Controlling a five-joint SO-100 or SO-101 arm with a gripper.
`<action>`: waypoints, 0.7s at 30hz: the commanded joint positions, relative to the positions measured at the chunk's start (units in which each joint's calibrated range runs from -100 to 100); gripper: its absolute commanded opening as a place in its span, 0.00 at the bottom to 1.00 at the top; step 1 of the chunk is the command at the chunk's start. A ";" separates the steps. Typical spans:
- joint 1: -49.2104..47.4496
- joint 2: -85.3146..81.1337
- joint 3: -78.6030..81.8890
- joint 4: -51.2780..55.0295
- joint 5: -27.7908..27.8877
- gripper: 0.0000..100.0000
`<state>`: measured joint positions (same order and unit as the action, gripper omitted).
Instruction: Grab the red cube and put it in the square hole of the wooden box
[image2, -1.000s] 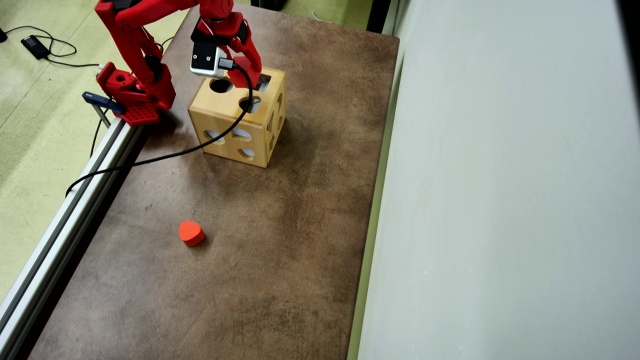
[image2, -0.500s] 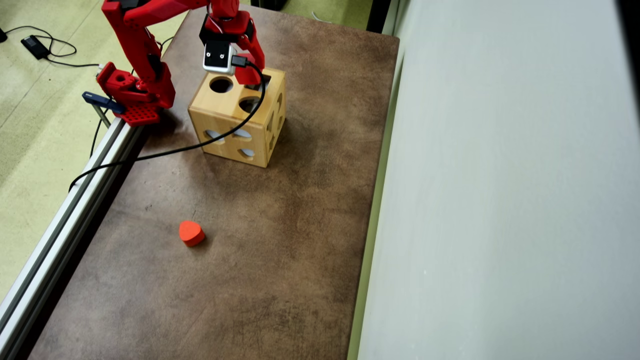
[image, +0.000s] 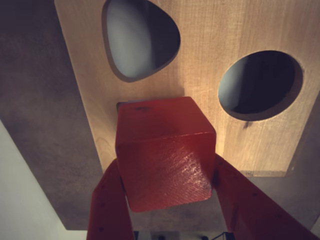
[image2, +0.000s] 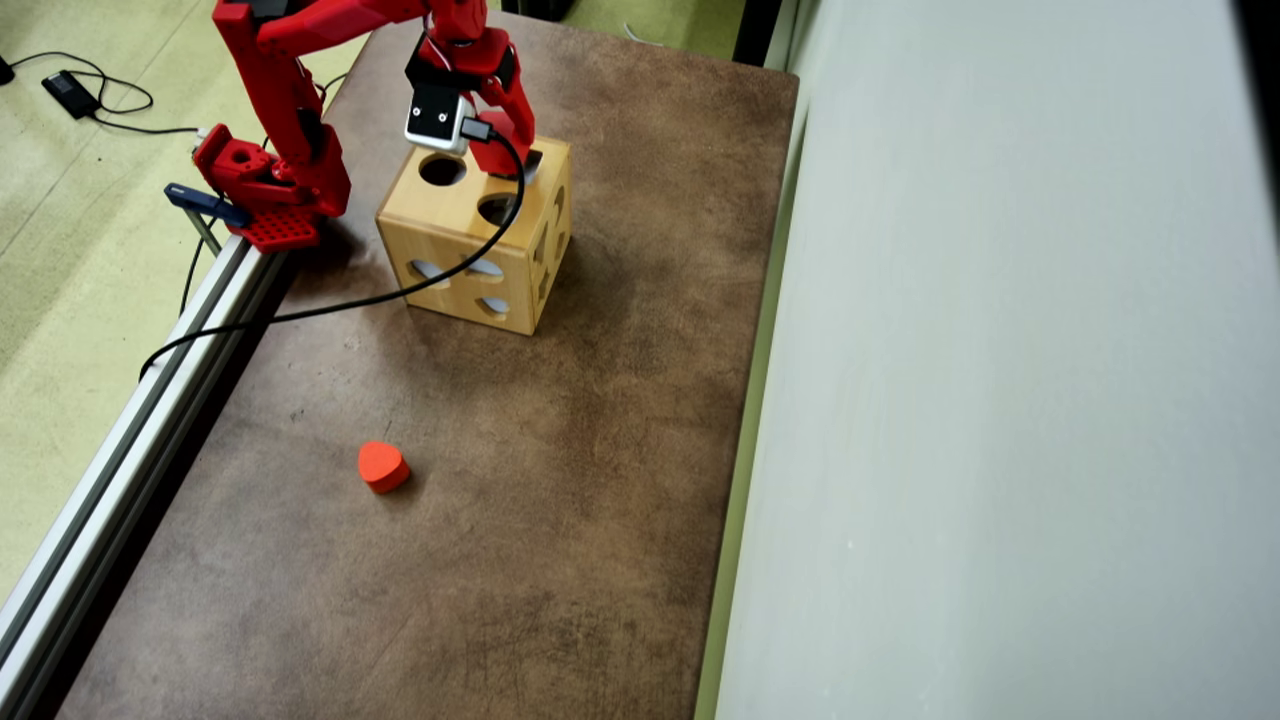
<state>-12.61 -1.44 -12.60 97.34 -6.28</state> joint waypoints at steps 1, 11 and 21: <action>0.58 0.29 -4.67 -1.84 -1.76 0.02; -0.17 1.65 -6.19 -1.92 -2.88 0.02; -0.31 3.52 -6.55 -2.00 -2.74 0.02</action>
<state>-12.47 2.46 -16.48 96.13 -8.96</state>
